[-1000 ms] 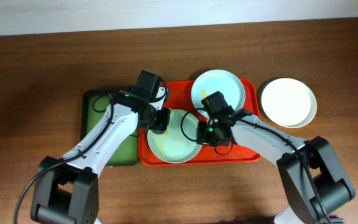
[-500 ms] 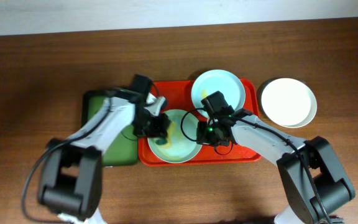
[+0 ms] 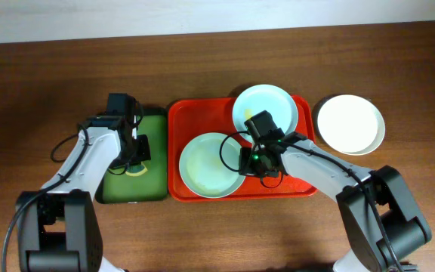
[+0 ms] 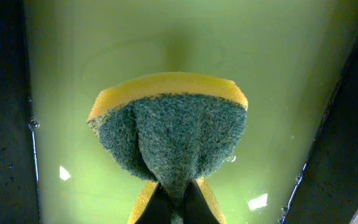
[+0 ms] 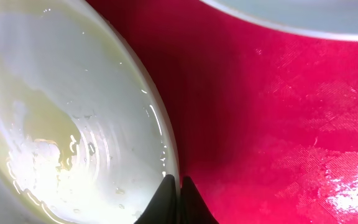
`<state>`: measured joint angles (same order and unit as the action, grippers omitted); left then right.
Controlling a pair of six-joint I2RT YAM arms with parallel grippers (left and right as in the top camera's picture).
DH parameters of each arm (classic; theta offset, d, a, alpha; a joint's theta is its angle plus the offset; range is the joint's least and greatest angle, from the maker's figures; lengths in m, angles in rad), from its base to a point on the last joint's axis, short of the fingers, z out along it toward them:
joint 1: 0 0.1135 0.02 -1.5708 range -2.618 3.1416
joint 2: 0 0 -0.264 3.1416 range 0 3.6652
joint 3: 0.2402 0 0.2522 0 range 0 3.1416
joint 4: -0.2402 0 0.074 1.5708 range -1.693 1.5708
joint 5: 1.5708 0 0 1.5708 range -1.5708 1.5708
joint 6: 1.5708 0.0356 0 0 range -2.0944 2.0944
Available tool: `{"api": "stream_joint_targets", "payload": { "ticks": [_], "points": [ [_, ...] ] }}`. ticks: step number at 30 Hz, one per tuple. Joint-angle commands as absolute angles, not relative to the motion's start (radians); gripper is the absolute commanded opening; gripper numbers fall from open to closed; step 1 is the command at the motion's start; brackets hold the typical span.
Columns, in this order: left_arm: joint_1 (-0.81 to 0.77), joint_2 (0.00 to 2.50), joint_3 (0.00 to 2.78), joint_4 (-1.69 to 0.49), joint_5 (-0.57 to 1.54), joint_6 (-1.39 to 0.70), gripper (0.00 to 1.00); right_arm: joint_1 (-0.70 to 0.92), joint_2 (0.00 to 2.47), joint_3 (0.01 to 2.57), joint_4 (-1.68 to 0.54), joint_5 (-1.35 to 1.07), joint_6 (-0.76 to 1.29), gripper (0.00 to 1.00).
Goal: Clean dirty plates on tray and stack at the side
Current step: 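Return the sponge to the green tray and retract the left arm, then lift the white plate over the green tray with the right gripper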
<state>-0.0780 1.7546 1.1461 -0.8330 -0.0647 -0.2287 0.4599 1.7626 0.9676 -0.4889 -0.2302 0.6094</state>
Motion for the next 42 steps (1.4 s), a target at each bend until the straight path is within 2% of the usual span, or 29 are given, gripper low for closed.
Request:
{"api": "stream_joint_targets", "payload": {
  "ticks": [1, 3, 4, 6, 10, 11, 13, 14, 16, 20, 22, 25, 28, 29, 33, 37, 42],
  "points": [
    [-0.080, 1.763, 1.143, -0.830, -0.079, -0.231, 0.17, 0.465, 1.768, 0.973, -0.490, -0.224, 0.611, 0.04],
    [-0.080, 1.763, 1.145, -0.832, -0.076, -0.231, 0.47, 0.465, 1.768, 0.973, -0.490, -0.224, 0.611, 0.04],
    [-0.080, 1.763, 1.163, -0.854, -0.076, -0.231, 0.55, 0.465, 1.768, 0.973, -0.490, -0.225, 0.611, 0.04],
    [-0.073, 1.747, 1.257, -0.931, -0.076, -0.231, 0.58, 0.465, 1.768, 0.973, -0.490, -0.225, 0.611, 0.05],
    [-0.036, 1.644, 1.372, -0.990, -0.076, -0.296, 0.60, 0.465, 1.768, 0.973, -0.490, -0.225, 0.611, 0.31],
    [-0.009, 1.604, 1.373, -0.990, -0.076, -0.338, 0.65, 0.465, 1.768, 0.973, -0.490, -0.225, 0.611, 0.36],
    [0.084, 1.501, 1.373, -0.995, -0.076, -0.410, 0.82, 0.465, 1.768, 0.972, -0.490, -0.224, 0.611, 0.43],
    [0.142, 1.451, 1.372, -0.999, -0.076, -0.419, 0.99, 0.465, 1.769, 0.971, -0.490, -0.224, 0.611, 0.44],
    [0.227, 1.390, 1.372, -1.016, -0.076, -0.419, 0.99, 0.465, 1.774, 0.971, -0.490, -0.206, 0.611, 0.44],
    [0.238, 1.385, 1.372, -1.016, -0.076, -0.419, 0.99, 0.466, 1.774, 0.967, -0.489, -0.198, 0.611, 0.43],
    [0.238, 1.385, 1.372, -1.016, -0.076, -0.419, 0.99, 0.467, 1.774, 0.967, -0.482, -0.198, 0.611, 0.32],
    [0.238, 1.385, 1.372, -1.016, -0.076, -0.419, 0.99, 0.506, 1.774, 0.966, -0.452, -0.170, 0.611, 0.26],
    [0.238, 1.385, 1.372, -1.016, -0.076, -0.419, 0.99, 0.525, 1.774, 0.966, -0.464, -0.093, 0.611, 0.06],
    [0.238, 1.385, 1.372, -1.016, -0.076, -0.419, 0.99, 0.525, 1.774, 0.966, -0.465, -0.093, 0.611, 0.04],
    [0.238, 1.385, 1.372, -1.016, -0.076, -0.419, 0.99, 0.522, 1.771, 0.982, -0.473, -0.097, 0.611, 0.04],
    [0.238, 1.385, 1.372, -1.016, -0.076, -0.419, 0.99, 0.522, 1.717, 1.151, -0.672, -0.096, 0.607, 0.04],
    [0.238, 1.385, 1.372, -1.016, -0.076, -0.419, 0.99, 0.522, 1.700, 1.248, -0.783, -0.097, 0.607, 0.04]
  ]
}}
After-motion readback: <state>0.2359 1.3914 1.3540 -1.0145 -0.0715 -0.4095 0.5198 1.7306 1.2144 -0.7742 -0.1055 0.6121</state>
